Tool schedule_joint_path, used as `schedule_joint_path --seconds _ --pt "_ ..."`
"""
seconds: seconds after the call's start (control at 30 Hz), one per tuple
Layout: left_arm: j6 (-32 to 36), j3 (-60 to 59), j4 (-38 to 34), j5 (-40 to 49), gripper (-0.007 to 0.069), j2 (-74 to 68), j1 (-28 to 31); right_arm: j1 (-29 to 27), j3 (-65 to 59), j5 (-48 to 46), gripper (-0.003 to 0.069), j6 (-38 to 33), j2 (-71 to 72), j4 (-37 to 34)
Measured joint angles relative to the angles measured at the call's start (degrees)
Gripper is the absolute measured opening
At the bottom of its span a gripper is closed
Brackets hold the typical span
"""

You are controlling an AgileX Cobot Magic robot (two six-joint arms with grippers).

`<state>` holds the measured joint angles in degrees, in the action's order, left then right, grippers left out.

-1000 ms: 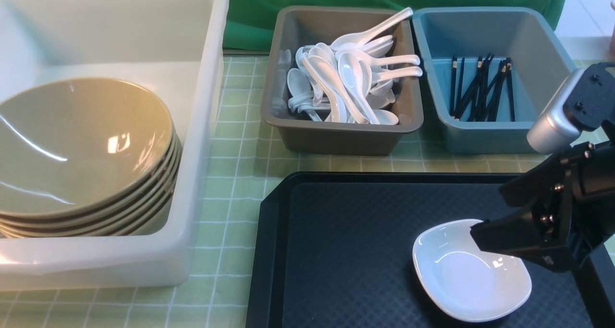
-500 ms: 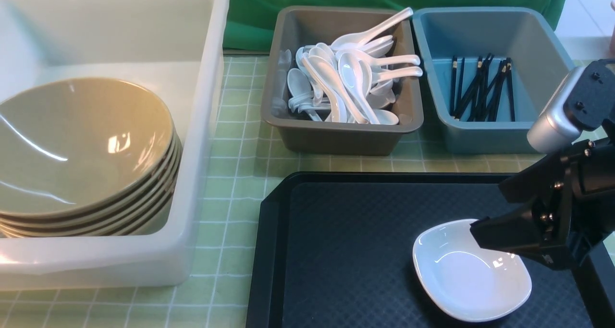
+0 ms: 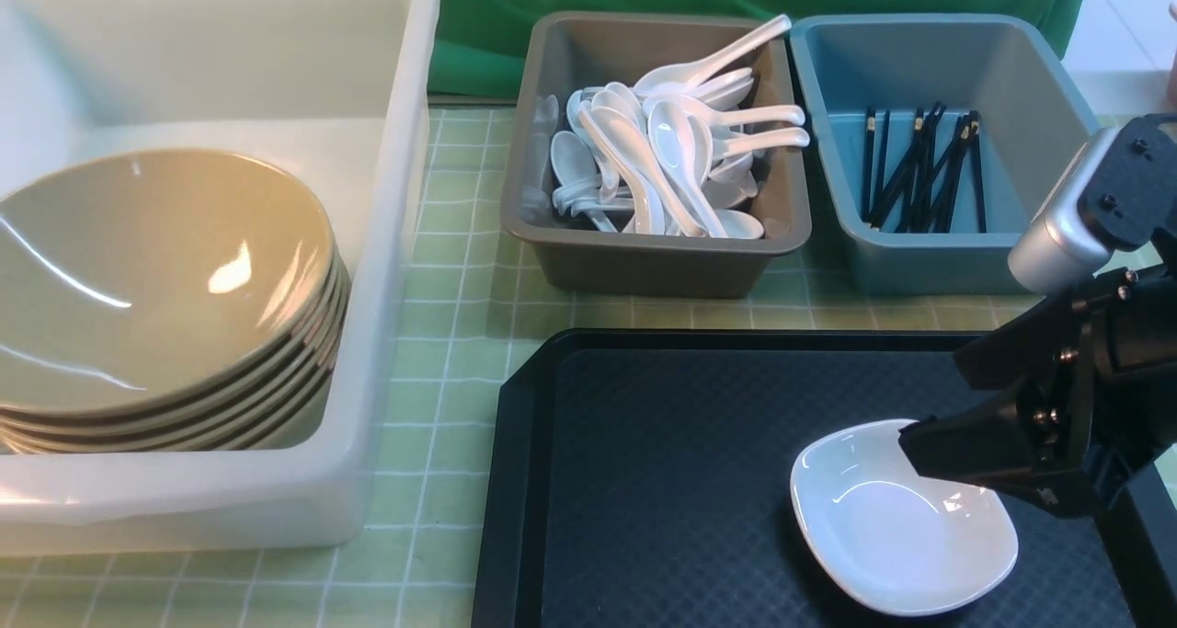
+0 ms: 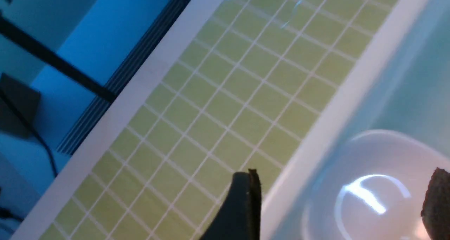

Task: On green table put chopsticks spoon bowls plates into blue grey white boxes.
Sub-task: 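Grasp the small white bowl on the black tray by its rim with the left gripper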

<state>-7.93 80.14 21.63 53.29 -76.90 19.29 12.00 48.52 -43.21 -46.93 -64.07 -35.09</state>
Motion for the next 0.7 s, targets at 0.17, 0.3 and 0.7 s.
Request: schedule_joint_path --seconds 0.17,0.3,0.7 --pt "13.25 -0.65 -20.92 -0.31 0.0538 4.66 -17.07 0.0 0.0 -2.92 0.059 4.77 0.0 0.47" --pt "26.62 -5.04 -37.84 -1.65 0.0478 2.34 -30.47 0.0 0.0 -6.77 0.059 8.67 0.33 1.41" --pt "25.54 -4.13 -58.53 -2.99 0.0434 -23.69 -50.31 0.0 0.0 -13.11 0.0276 27.6 15.17 18.63"
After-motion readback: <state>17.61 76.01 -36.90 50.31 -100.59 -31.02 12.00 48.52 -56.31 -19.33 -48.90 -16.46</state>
